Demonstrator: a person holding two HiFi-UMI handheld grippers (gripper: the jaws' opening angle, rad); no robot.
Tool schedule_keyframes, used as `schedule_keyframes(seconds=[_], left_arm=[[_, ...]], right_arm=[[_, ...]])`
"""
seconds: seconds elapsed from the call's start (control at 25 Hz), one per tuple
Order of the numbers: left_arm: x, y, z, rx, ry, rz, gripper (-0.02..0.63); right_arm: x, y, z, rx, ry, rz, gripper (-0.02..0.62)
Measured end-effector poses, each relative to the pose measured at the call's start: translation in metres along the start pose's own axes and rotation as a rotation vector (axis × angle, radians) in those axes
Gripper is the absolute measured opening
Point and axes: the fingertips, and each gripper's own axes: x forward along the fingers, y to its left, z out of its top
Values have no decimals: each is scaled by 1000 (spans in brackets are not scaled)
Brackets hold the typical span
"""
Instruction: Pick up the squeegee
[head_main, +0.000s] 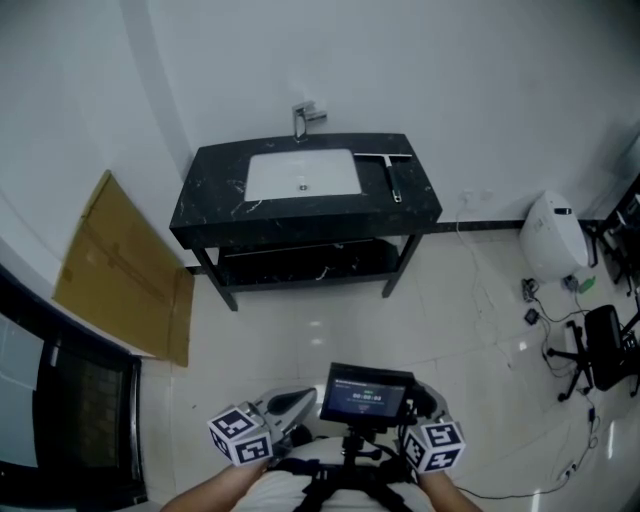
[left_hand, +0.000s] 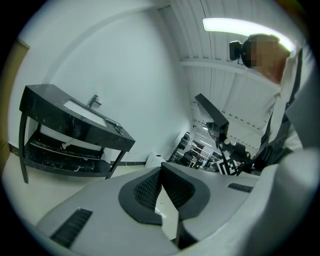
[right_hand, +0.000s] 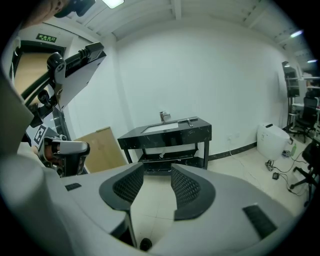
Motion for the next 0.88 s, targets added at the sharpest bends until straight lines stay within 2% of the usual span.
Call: schedule_keyframes(seconds=[0.44,0.88], left_arm=[[-5,6,-3,-17,8,-4,-3],[-12,3,-6,14,38,-49,-3]], right_arm=[[3,6,-5,-1,13,-12,178],[4,10,-9,-15,13,-43,178]])
